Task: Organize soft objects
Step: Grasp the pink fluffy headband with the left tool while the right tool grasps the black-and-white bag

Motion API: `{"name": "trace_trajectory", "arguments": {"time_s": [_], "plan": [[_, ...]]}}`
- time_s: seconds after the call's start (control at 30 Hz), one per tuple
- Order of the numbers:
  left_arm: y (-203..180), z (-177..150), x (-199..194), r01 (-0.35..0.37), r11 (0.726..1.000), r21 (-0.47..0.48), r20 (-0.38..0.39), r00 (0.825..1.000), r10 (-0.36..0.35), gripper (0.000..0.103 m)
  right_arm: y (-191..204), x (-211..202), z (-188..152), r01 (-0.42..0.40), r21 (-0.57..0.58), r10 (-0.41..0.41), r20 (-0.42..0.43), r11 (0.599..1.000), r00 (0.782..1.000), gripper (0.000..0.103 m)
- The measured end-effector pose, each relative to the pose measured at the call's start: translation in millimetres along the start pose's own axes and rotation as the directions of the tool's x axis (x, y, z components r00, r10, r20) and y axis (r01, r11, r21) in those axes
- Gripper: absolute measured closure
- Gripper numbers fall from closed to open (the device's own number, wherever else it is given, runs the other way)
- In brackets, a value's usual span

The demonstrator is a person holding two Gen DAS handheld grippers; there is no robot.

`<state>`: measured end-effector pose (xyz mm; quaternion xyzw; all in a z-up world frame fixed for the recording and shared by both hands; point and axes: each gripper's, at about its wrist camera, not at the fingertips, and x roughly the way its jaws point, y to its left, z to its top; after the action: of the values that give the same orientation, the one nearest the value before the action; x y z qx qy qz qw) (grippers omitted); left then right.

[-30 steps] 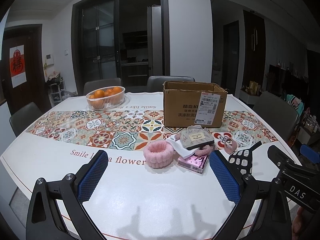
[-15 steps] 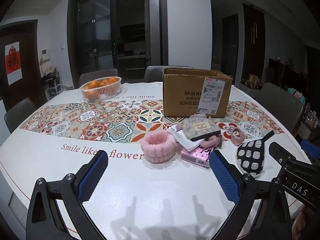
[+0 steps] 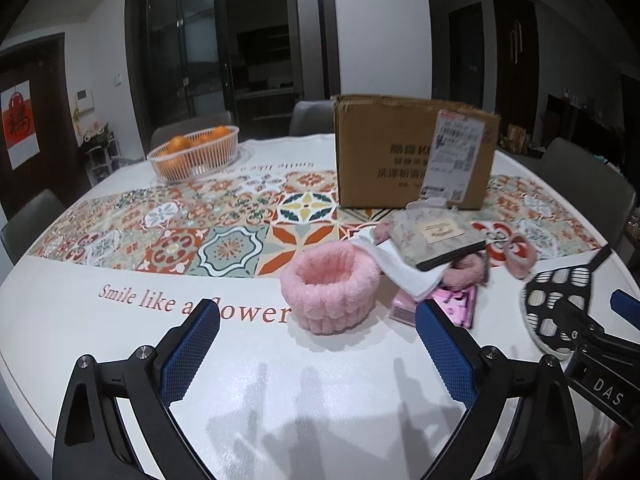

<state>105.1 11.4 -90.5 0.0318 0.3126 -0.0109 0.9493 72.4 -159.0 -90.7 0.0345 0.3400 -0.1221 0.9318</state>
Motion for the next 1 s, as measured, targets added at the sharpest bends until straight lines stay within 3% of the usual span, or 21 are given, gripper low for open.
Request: {"name": "trace_trajectory", "arguments": {"time_s": [0.47,0.57,0.87,1.0], "plan": [[-3.3,4.5,58.3,0.014,1.000,0.005,-0.094,0.995,-0.013,0.006,6.5,48.6,3.5,0.038,0.012,-0.037,-0.085,0.999,0.996,0.019],[-3.7,5.3,66.3,0.026,1.000,0.001,-0.115,0.993,-0.026,0.010,5.9,53.4,5.6,0.048,0.016,-0.046,-0.092,0.999,0.995,0.025],[-5.3,4.8,74.1,0.041,0.999,-0.002,-0.127,0.991,-0.041,0.040,6.6,59.9,10.6,0.055,0.011,-0.054,-0.097,0.998,0.994,0.045],[-6.8,4.9,69.5,0.053,0.999,0.006,-0.115,0.992,-0.052,0.059,3.8,58.6,11.6,0.052,0.018,-0.050,-0.095,0.998,0.994,0.061]]}}
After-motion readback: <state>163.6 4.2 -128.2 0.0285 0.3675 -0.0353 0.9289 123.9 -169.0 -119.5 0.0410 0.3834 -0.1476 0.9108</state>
